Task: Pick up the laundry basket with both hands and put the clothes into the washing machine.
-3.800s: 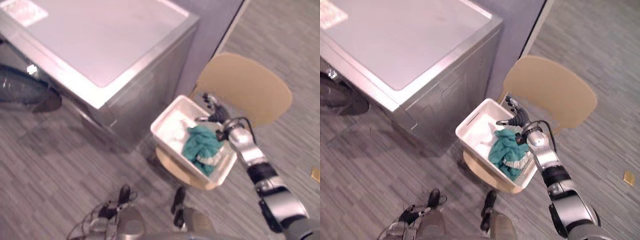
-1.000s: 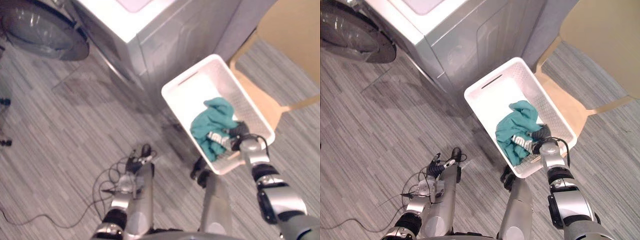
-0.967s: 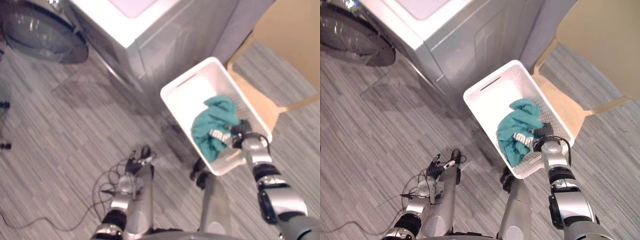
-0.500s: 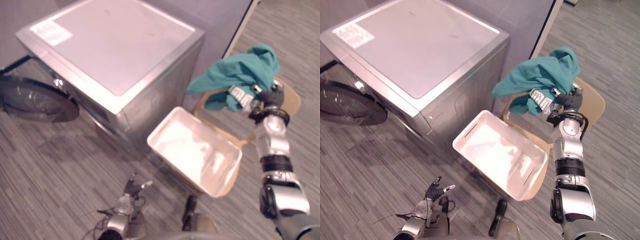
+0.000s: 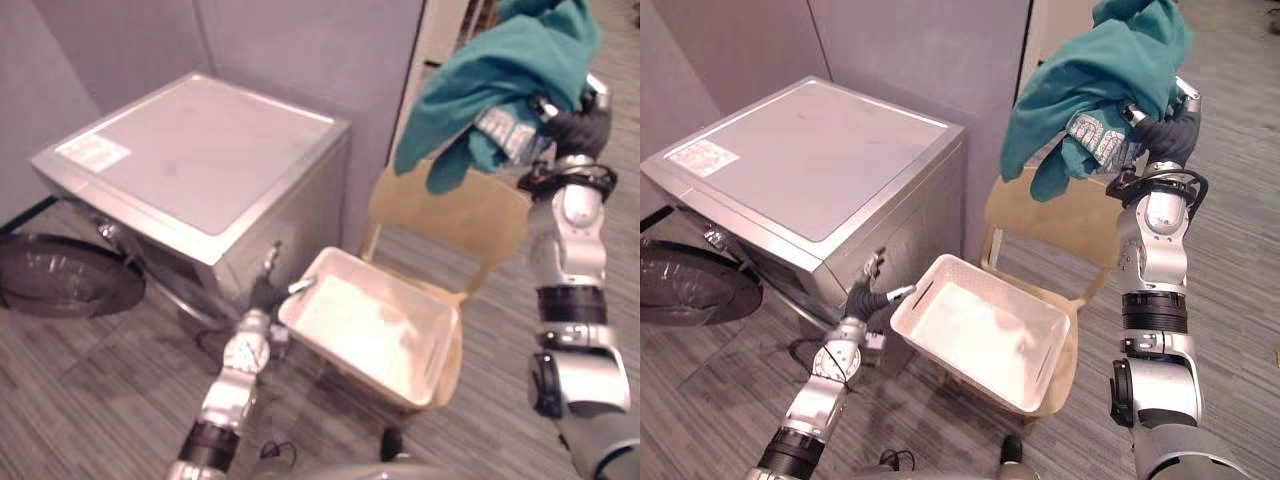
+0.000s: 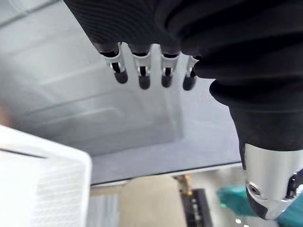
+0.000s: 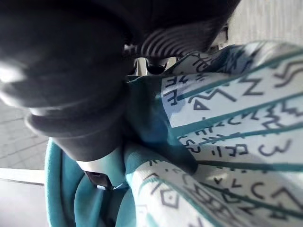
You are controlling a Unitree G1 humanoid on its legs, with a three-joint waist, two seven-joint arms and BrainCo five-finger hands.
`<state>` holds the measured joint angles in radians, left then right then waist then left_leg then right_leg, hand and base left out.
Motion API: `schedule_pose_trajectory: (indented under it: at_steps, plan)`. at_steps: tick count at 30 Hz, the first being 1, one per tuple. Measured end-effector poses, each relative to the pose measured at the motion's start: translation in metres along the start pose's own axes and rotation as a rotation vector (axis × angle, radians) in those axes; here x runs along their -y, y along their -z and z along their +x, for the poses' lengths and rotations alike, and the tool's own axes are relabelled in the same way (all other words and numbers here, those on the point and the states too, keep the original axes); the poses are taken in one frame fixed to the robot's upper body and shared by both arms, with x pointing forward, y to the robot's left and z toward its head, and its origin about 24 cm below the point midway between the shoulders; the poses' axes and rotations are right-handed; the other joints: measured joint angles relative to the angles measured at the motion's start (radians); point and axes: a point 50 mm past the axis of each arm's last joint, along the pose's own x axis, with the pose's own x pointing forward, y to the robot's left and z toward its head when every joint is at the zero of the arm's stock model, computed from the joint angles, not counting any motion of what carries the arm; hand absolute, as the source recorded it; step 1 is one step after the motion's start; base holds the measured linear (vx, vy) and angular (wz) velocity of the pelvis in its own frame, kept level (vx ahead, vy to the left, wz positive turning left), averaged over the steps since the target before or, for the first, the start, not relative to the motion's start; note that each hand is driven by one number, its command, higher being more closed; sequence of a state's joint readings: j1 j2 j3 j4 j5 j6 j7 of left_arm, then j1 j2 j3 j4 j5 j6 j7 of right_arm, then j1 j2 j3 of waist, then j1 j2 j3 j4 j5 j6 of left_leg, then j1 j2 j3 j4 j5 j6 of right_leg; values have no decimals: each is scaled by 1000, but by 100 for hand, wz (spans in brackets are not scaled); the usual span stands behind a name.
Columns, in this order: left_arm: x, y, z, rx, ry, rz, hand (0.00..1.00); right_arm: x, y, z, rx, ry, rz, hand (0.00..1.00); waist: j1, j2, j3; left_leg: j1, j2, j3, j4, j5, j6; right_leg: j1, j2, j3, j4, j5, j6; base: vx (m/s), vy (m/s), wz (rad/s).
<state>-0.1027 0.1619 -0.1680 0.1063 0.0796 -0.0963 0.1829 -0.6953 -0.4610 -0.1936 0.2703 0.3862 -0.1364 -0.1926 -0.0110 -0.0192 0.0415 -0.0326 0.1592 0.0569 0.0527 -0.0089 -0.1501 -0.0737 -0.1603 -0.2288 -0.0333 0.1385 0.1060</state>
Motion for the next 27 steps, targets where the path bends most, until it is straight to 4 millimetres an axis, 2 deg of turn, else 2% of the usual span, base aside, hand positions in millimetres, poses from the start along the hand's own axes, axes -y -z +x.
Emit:
schedule_pose_trajectory:
  at_steps: [3,5,10,14,16,20,24,27]
  plan:
    - [2,-23,17,95,5,12,0,0,-2,-12,21,-34,-6,100,-6,7,-14,22,2,2,-26,0,0,-1,8,17,-5,2,3,-58,-22,-20]
    - [5,-55,29,230,26,8,0,-1,2,-21,10,-59,0,100,-16,12,-19,48,6,24,-59,-1,-1,-4,16,39,-7,4,-1,-55,-13,-23]
    - [9,-108,51,429,34,10,0,-10,-3,-34,37,-123,16,100,-29,17,-31,67,12,68,-85,-2,-2,-17,31,71,-30,27,-5,-25,-9,-25]
    - [11,-131,59,507,37,6,0,-17,-5,-42,48,-153,48,100,-39,33,-46,82,13,84,-84,-1,-3,-18,38,97,-39,43,-9,18,-10,-27]
    - [13,-141,63,532,46,-14,0,-18,-4,-43,47,-154,53,100,-45,39,-50,83,13,86,-85,-1,-3,-18,38,98,-39,44,-9,10,-3,-3]
    - [23,-146,69,526,91,-40,0,-24,0,-52,28,-166,78,100,-46,44,-59,93,13,92,-85,-1,-3,-12,40,105,-38,44,-9,17,-2,-5]
    - [42,-149,71,520,179,-20,0,-32,2,-63,21,-201,111,100,-52,44,-59,100,12,96,-84,-1,-3,-2,39,107,-40,43,-7,-2,-1,1]
    - [63,-155,75,516,265,9,0,-40,0,-67,28,-245,128,100,-55,44,-59,99,12,96,-86,-1,-3,-2,38,103,-40,43,-7,-8,-3,3]
